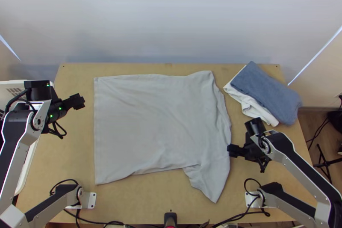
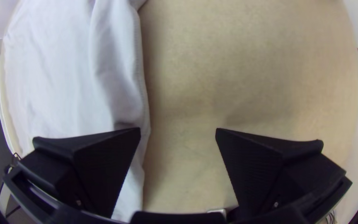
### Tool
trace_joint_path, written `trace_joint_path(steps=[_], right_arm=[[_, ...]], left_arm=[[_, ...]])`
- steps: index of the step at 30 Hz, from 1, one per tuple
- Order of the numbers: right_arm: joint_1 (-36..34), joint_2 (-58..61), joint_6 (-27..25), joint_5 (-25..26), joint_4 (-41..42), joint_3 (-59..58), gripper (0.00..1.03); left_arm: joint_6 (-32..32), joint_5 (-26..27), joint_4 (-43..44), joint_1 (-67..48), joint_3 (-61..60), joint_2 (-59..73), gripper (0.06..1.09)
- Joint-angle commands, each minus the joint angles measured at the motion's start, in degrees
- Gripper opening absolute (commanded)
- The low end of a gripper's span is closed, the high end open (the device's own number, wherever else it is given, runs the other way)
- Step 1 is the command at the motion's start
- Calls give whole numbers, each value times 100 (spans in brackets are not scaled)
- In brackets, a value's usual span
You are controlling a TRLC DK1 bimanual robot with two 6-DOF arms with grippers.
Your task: Fold the t-shirt
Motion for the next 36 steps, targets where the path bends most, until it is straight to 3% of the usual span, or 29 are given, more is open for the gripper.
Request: trace_joint_path(steps=[1, 9, 13, 20, 26, 29, 30, 36], right_arm=[[133, 542, 158, -470, 208, 134, 84], [379, 982, 334, -795, 454, 318, 83], [537, 1008, 431, -795, 648, 318, 70], [616, 1026, 448, -787, 692, 274, 69], [616, 850, 431, -620, 876, 143, 36], [634, 665, 343, -294, 1105, 37, 7], [634, 595, 325, -171, 1184, -16, 3], [652, 340, 238, -48, 1245, -112, 3]], left_arm=[[-8, 0, 23, -6, -1, 15, 104], [-8, 0, 23, 3, -45, -11, 104], [-25, 0, 23, 3, -71, -20, 104], [-52, 0, 58, 12, -176, -55, 104], [-60, 0, 102, 20, -264, -64, 104], [-60, 0, 146, 38, -282, -64, 104], [-60, 0, 146, 38, -282, -64, 104], [168, 0, 111, 56, -361, -55, 104]])
